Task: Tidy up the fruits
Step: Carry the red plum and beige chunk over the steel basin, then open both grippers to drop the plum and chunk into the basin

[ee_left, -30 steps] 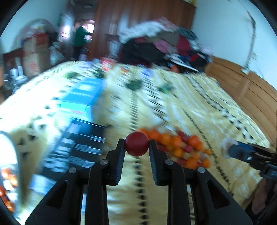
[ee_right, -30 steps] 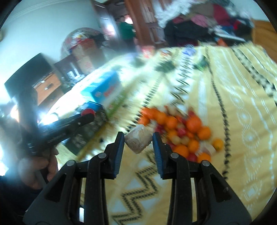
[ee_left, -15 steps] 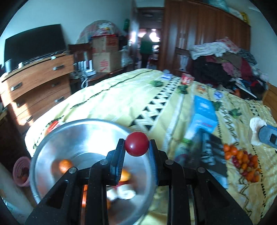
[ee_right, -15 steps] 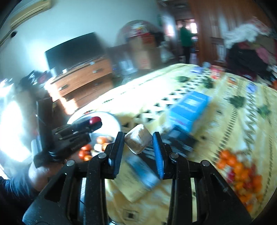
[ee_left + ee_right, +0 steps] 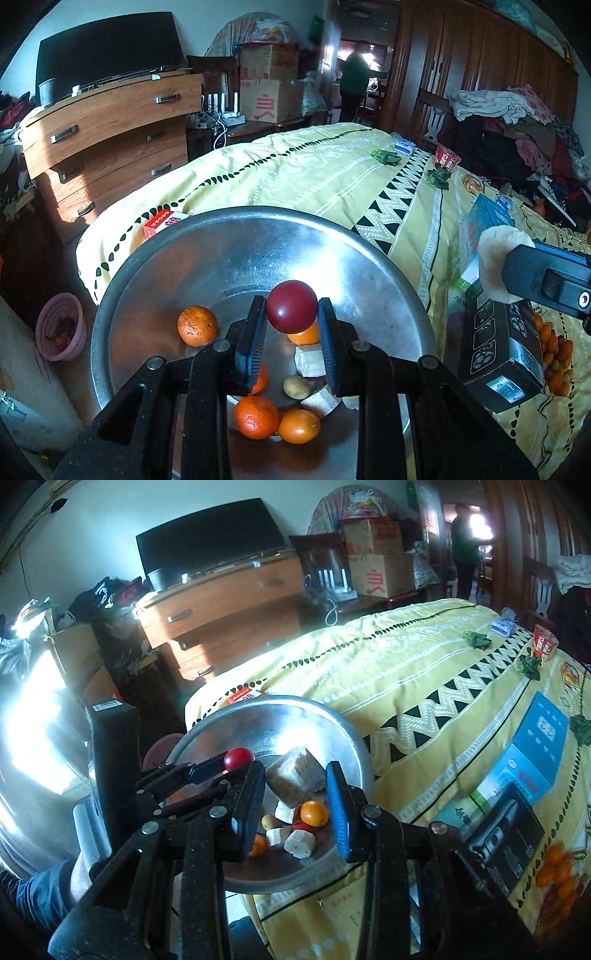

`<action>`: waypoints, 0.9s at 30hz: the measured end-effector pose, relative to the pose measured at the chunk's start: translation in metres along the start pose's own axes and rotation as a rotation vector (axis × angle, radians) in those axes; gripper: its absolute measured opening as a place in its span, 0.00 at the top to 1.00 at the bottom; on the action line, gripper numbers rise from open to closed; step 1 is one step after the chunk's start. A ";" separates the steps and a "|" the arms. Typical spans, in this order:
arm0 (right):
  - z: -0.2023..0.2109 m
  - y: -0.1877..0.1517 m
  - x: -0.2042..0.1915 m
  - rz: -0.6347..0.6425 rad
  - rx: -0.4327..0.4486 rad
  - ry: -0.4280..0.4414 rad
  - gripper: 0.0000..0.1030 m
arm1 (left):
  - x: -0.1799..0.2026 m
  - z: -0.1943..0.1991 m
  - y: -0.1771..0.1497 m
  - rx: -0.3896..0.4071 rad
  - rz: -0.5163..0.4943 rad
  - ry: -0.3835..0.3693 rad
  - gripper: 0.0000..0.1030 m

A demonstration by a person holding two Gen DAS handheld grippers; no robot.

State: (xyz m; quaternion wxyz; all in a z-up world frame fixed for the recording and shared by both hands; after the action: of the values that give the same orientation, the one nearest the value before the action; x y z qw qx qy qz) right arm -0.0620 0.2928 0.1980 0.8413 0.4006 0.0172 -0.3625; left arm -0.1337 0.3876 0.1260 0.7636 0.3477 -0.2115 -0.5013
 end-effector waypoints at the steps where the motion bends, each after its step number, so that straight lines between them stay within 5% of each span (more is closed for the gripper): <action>1: -0.004 -0.001 0.000 -0.004 -0.008 0.000 0.67 | -0.002 -0.002 -0.001 -0.005 0.003 -0.003 0.74; 27: -0.034 -0.005 -0.017 -0.017 -0.065 0.002 0.67 | -0.019 -0.019 -0.010 -0.046 0.032 -0.020 0.74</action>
State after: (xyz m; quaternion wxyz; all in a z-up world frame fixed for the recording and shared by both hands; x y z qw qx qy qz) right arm -0.0682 0.3240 0.1770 0.8507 0.3734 0.0330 -0.3685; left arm -0.1349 0.4088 0.1065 0.7770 0.3216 -0.2131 -0.4974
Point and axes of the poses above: each gripper's, at about its wrist camera, not at the fingertips, and z roughly against the way its jaws point, x to its right, y to its top, the point moved 4 cm from there along -z, roughly the way its jaws point, and after that the axes turned 12 degrees about -z, right-handed, at the moved point
